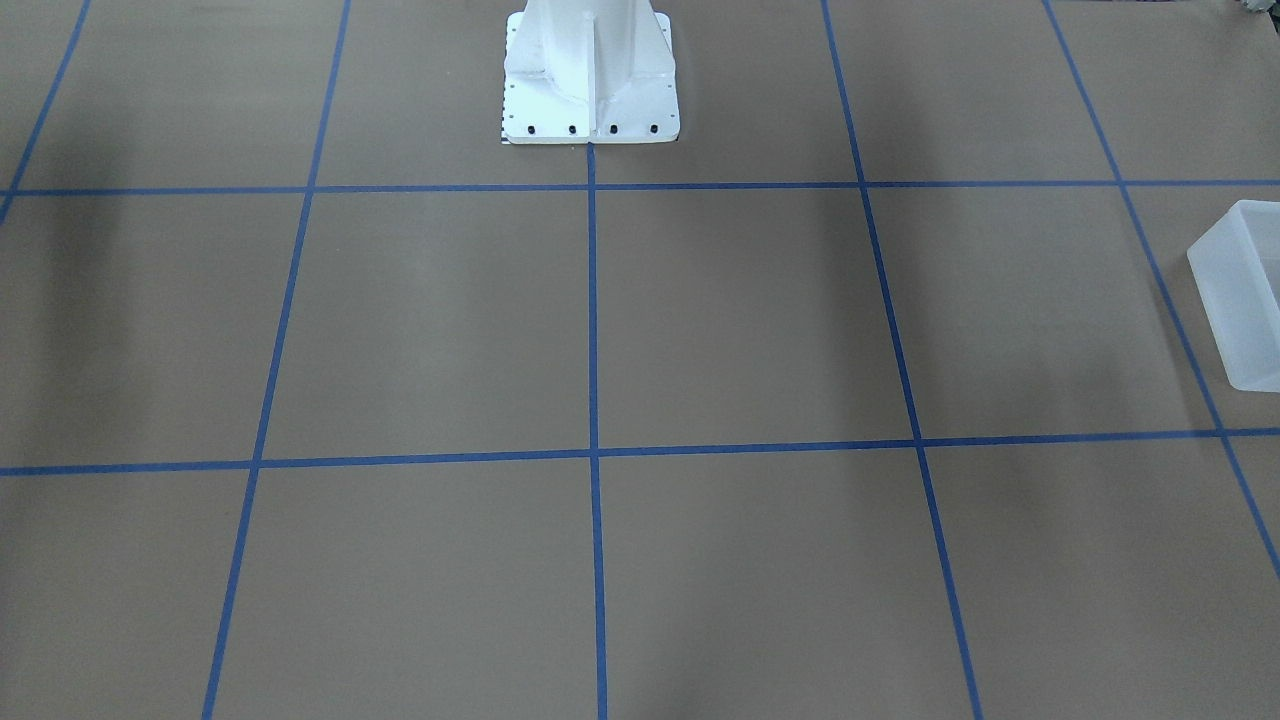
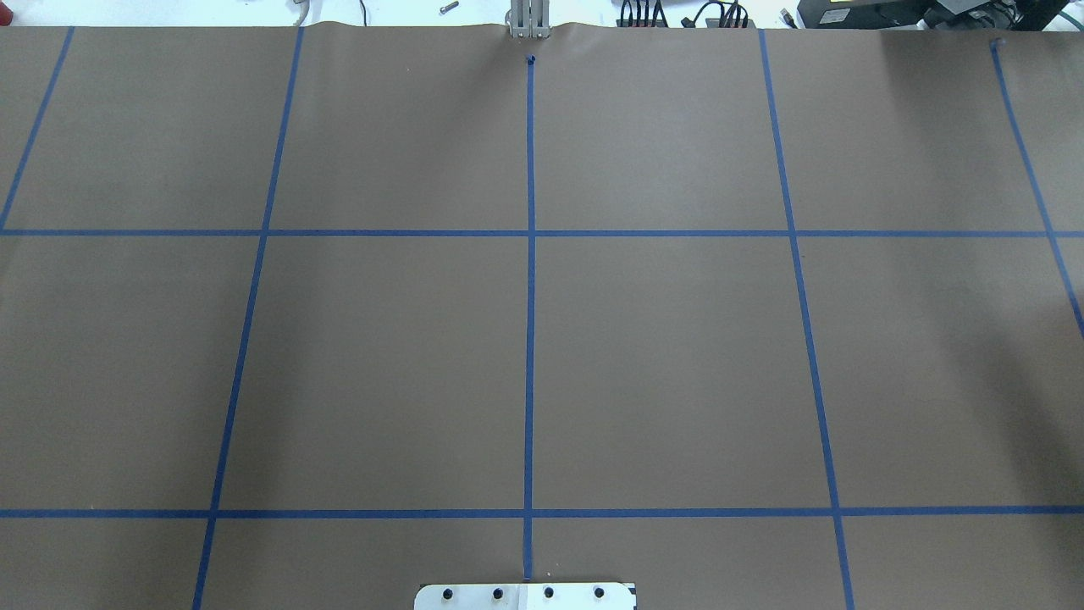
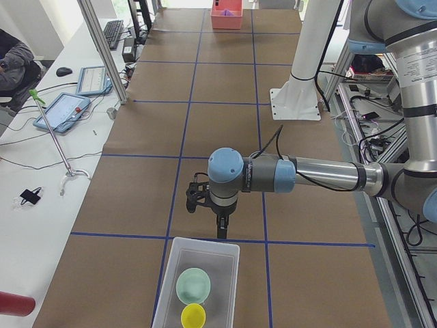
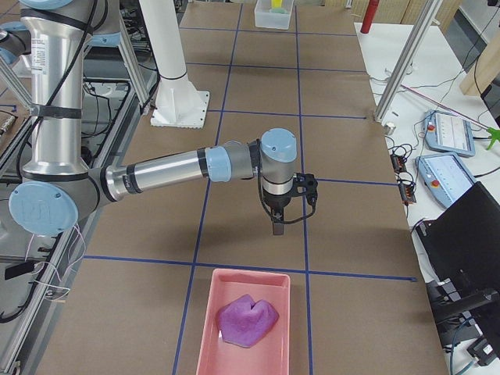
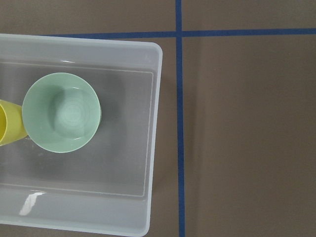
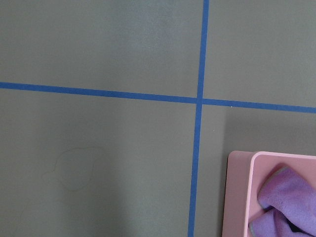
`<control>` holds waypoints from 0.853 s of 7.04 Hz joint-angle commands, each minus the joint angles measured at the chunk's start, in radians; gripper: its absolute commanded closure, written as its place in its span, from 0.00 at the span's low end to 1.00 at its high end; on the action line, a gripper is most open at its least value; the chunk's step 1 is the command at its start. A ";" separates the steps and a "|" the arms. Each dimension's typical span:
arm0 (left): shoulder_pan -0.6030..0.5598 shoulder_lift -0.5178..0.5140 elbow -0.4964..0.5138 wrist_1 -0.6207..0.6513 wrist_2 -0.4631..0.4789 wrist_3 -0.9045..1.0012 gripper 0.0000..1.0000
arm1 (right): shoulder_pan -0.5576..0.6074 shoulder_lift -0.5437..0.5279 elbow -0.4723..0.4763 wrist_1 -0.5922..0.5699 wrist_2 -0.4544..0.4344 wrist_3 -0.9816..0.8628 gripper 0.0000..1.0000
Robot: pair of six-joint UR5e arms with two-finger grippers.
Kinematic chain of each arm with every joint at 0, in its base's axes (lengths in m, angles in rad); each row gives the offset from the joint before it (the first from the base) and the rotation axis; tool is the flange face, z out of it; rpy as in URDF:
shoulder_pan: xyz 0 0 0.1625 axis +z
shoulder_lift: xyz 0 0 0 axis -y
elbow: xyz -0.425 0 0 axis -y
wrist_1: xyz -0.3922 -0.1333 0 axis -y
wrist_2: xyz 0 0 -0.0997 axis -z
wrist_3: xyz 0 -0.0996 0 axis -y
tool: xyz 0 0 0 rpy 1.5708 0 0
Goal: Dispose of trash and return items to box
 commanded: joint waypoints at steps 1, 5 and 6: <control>0.000 -0.001 -0.002 0.000 0.000 0.000 0.02 | 0.000 0.000 0.006 -0.001 -0.001 0.000 0.00; 0.000 -0.002 -0.001 0.000 0.001 0.000 0.02 | 0.000 -0.005 0.024 -0.003 0.000 0.000 0.00; 0.000 -0.002 -0.001 0.000 0.001 0.000 0.02 | 0.000 -0.005 0.035 -0.003 0.000 0.000 0.00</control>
